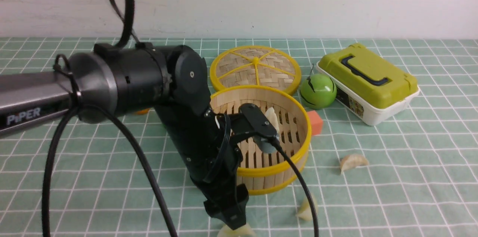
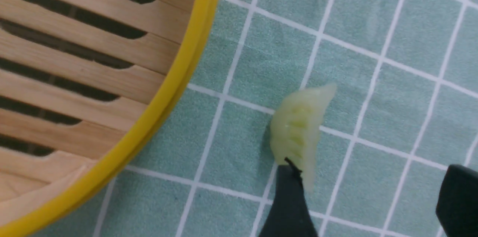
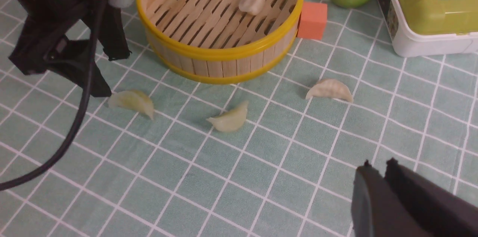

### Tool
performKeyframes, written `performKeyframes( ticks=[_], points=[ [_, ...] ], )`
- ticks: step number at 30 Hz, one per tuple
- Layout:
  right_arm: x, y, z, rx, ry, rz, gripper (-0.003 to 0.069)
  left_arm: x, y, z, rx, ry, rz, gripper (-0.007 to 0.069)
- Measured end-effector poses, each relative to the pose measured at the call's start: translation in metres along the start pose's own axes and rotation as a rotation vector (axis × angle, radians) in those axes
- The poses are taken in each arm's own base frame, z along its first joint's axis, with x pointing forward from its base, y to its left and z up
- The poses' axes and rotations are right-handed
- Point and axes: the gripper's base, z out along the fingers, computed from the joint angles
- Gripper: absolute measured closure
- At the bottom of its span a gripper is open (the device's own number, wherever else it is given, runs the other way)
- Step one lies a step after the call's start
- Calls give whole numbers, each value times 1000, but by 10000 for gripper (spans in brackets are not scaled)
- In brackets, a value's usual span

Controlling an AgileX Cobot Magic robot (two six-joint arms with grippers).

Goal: Put the dumplings into the steamer on the table with the blue tablecloth.
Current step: 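Reach for and grasp a dumpling on the table with the left gripper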

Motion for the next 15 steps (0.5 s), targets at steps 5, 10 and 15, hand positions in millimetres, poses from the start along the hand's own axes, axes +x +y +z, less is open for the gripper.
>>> performKeyframes(
  ticks=[5,10,15],
  points=[
    [0,0,0,1,-2,1,598,0,10,26,6,21,-16,132],
    [0,0,0,2,-3,0,597,2,17,50,17,47,-36,141],
    [1,-1,3,5,-9,4,597,-1,12,58,3,74,11,251]
  ],
)
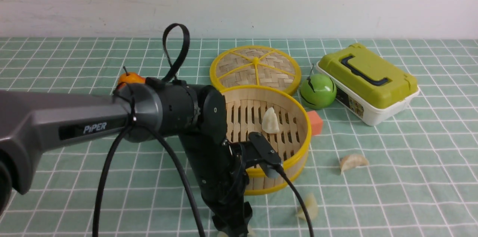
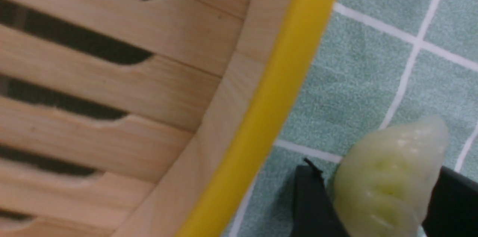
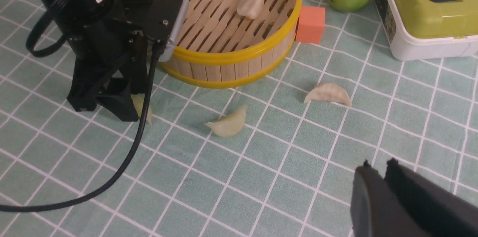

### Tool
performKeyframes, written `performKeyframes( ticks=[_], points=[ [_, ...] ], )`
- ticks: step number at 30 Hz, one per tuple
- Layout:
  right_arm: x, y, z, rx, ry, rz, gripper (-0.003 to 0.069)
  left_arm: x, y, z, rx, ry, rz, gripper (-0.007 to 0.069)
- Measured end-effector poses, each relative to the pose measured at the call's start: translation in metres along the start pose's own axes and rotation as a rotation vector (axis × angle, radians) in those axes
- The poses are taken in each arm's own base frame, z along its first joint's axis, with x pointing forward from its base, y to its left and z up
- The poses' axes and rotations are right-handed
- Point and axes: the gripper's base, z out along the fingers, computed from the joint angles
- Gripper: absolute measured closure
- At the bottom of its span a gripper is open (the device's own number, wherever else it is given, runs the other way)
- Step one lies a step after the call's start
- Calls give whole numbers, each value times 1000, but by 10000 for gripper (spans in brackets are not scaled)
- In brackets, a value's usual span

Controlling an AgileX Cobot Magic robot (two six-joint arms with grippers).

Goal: Put the dumplings into the steamer on the table with the blue tablecloth.
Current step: 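Reach for and grasp a dumpling on the table with the left gripper, then place the dumpling into the bamboo steamer basket with the left gripper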

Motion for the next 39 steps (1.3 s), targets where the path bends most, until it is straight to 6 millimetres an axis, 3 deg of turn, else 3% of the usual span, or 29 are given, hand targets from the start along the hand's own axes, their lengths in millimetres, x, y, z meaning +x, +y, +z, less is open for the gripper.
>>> performKeyframes(
  ticks=[1,2,4,8,11,14,17,18,21,22,24,28,31,35,36,39],
  points=[
    [1,0,1,2,-1,1,597,-1,-2,1,-4,7,14,278],
    [4,-2,6,7,-3,7,596,-4,-10,3,-17,29,63,372],
    [7,-3,10,11,-3,12,594,-7,-17,5,-35,53,116,433],
    [12,-4,16,16,0,19,589,-11,-28,6,-51,105,160,426],
    [12,-4,17,17,-7,21,587,-14,-35,-1,-32,161,99,426],
    [12,-4,17,18,-10,21,585,-25,-33,-30,-62,155,-5,426],
    [12,-4,17,20,-15,21,583,-44,-24,-76,-139,53,-130,426],
    [12,-4,17,20,-15,21,582,-53,-17,-100,-175,-28,-213,426],
    [12,-4,17,19,-15,22,580,-65,4,-136,-229,-180,-396,426],
    [12,-4,17,19,-15,22,579,-67,9,-139,-235,-202,-424,426],
    [11,-5,17,19,-15,22,575,-73,36,-151,-267,-311,-576,426],
    [11,-5,20,15,-8,50,573,-75,81,-133,-298,-374,-745,426],
    [11,-6,24,10,15,63,573,-71,110,-97,-308,-343,-836,426],
    [12,-8,35,2,73,77,573,-67,130,-55,-329,-284,-884,423],
    [12,-8,35,1,75,77,573,-67,130,-53,-329,-283,-886,423],
    [8,-11,46,-5,124,93,573,-67,135,-42,-326,-292,-913,330]
  ],
)
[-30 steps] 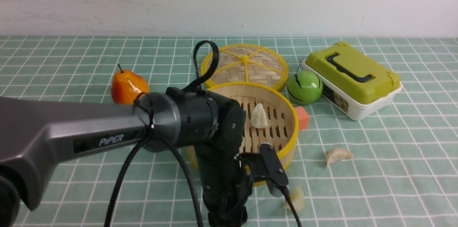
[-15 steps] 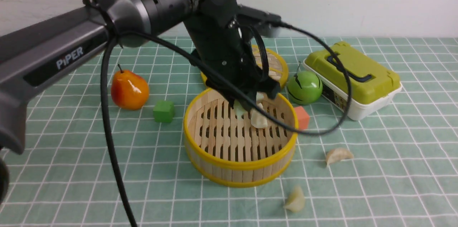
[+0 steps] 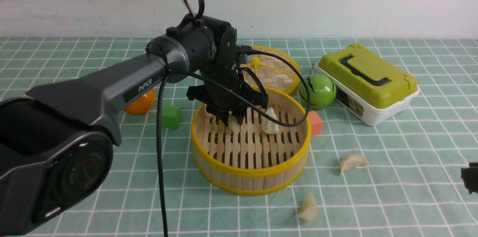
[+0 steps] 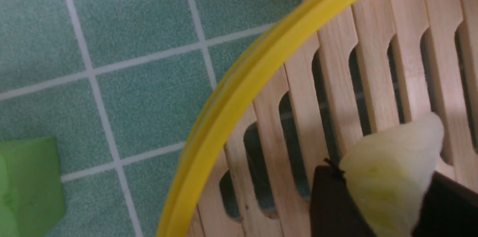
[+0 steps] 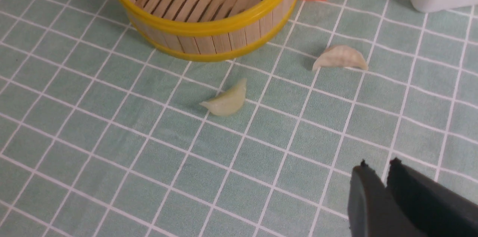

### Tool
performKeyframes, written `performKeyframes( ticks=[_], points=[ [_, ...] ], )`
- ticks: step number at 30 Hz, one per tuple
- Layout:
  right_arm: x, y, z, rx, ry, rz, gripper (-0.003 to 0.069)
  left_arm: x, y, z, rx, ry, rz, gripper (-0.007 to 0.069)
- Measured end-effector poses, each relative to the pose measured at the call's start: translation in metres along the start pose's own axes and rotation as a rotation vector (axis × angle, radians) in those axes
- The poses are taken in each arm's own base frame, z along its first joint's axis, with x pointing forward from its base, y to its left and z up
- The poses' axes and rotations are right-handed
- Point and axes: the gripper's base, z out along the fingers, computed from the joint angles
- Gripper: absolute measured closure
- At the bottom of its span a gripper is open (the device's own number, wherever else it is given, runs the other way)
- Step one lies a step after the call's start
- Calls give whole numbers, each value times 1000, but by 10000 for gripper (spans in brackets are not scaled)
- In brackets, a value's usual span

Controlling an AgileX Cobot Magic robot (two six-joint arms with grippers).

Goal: Put the dumplings into the steamer on the table with the blue tablecloth.
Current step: 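Place the dumpling into the bamboo steamer basket with the left gripper, then reach for and grasp a dumpling lying on the table beside the steamer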

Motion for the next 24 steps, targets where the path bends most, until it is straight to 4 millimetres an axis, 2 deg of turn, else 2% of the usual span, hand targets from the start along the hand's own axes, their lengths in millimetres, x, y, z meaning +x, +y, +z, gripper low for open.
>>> performKeyframes(
  ticks=[2,4,7,8,10,11,13,15,17,18,22,24],
  points=[
    [-7,-1,4,-3,24,9,573,-1,0,-3,1,-5,-1,245],
    [-14,-2,6,-5,40,10,573,-2,0,-9,2,-7,1,196],
    [-34,-5,20,-18,115,17,573,-8,-2,-47,-4,-21,32,104],
    [-36,-6,22,-21,127,18,573,-9,-2,-54,-3,-25,35,95],
    [-52,-10,37,-33,191,24,567,-13,-3,-102,3,-51,45,88],
    [-53,-10,39,-34,199,25,566,-13,-3,-106,4,-54,46,91],
    [-66,-15,58,-44,262,34,557,-12,-2,-154,11,-110,78,137],
    [-73,-20,79,-53,320,46,543,-9,1,-195,10,-179,92,240],
    [-77,-24,97,-61,362,59,525,-5,2,-227,22,-239,91,335],
    [-79,-26,106,-63,381,65,512,-1,3,-245,33,-274,92,412],
    [-80,-34,139,-67,454,90,440,18,4,-286,86,-321,106,624],
    [-81,-37,156,-73,488,94,382,36,7,-302,102,-318,113,638]
  ],
)
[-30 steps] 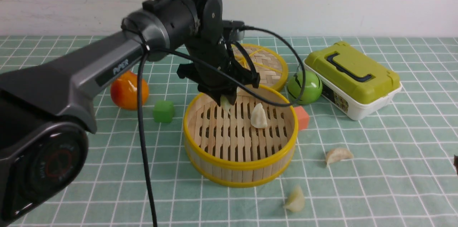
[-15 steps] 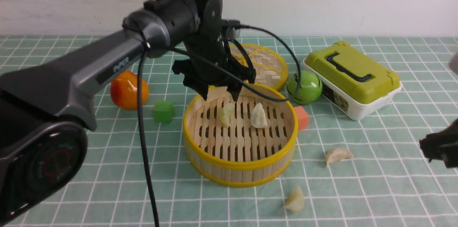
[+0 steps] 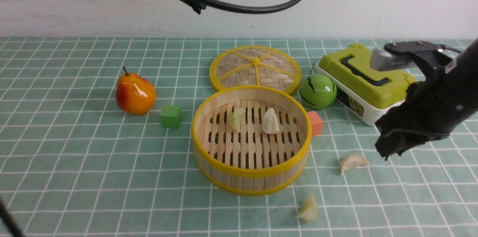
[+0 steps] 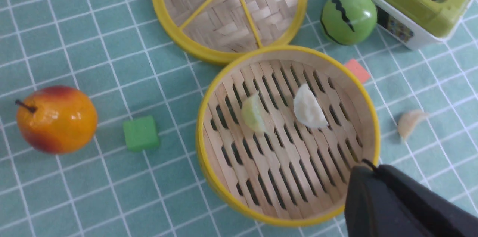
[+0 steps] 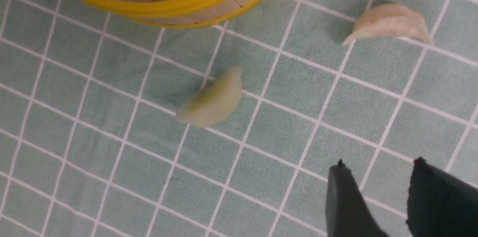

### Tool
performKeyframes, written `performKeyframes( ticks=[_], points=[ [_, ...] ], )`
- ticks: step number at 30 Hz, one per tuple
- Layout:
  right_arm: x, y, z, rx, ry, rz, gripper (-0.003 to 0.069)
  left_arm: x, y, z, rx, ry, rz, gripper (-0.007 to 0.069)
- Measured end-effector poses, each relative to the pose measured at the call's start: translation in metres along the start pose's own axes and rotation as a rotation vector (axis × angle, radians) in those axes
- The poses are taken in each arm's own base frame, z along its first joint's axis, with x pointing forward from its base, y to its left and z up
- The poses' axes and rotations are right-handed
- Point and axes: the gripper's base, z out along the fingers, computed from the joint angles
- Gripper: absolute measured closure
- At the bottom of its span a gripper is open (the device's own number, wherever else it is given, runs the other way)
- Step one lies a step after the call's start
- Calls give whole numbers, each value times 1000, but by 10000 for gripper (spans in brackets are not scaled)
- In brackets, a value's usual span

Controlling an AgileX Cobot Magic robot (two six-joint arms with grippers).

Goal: Put the dumplings into the steamer on the table with the blue tablecloth.
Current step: 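Reach for and grasp a dumpling lying on the table beside the steamer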

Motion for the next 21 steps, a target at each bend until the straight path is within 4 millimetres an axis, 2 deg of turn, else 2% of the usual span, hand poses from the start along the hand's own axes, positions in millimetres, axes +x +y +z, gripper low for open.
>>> performKeyframes(
  ticks=[2,5,9,11,12,13,16,21],
  points=[
    [-5,2,9,-7,32,-32,336,14,2,-13,-3,18,5,638],
    [-7,18,21,-30,75,-142,286,42,7,-26,-11,66,15,638],
    [-3,60,39,-79,126,-367,246,95,15,-41,-20,153,20,638],
    [-1,73,47,-86,144,-417,242,112,18,-45,-23,168,20,638],
    [1,82,56,-87,158,-426,239,129,21,-49,-24,177,19,638],
    [0,86,61,-83,159,-407,239,140,22,-52,-24,180,18,638],
    [-2,87,83,-51,177,-203,239,170,27,-60,-25,181,18,638],
    [-2,78,116,4,245,-4,214,193,32,-69,-22,156,18,638]
  ],
)
